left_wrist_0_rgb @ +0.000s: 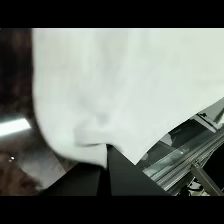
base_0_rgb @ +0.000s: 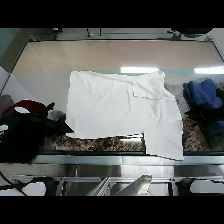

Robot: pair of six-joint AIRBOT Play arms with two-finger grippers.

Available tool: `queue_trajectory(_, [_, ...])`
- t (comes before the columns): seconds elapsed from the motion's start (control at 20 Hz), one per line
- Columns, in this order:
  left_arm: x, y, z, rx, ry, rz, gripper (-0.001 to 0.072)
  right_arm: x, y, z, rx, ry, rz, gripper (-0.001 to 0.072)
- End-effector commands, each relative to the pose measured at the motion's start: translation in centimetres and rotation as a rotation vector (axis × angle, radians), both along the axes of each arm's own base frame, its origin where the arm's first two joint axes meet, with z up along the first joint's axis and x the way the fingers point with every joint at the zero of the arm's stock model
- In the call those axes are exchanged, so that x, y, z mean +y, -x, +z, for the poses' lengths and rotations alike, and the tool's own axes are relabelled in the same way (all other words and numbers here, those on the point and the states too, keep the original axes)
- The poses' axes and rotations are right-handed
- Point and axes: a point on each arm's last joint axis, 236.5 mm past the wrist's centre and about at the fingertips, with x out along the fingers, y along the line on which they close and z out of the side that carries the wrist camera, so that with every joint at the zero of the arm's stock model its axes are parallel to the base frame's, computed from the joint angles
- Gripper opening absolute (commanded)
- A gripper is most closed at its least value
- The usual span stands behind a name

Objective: Fold the shirts.

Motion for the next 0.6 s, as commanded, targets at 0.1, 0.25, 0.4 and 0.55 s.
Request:
queue_trajectory(0.1, [0.3, -1.9, 1.3, -0.051, -0.006, -0.009, 0.0017, 0.0, 0.5, -3.4, 0.083, 0.048, 0.017, 0.0386])
queue_trajectory(0.25, [0.5, -2.6, 1.8, -0.072, -0.008, -0.011, 0.0017, 1.0, 1.0, -4.4, 0.125, 0.011, 0.037, 0.0386])
queue_trajectory(0.4, [0.5, -2.8, 1.9, -0.077, -0.010, -0.011, 0.0017, 2.6, 1.6, -4.9, 0.156, -0.035, 0.078, 0.0385])
queue_trajectory(0.55, [0.5, -2.8, 1.9, -0.076, -0.010, -0.012, 0.0017, 3.1, 1.5, -4.9, 0.141, -0.035, 0.106, 0.0381])
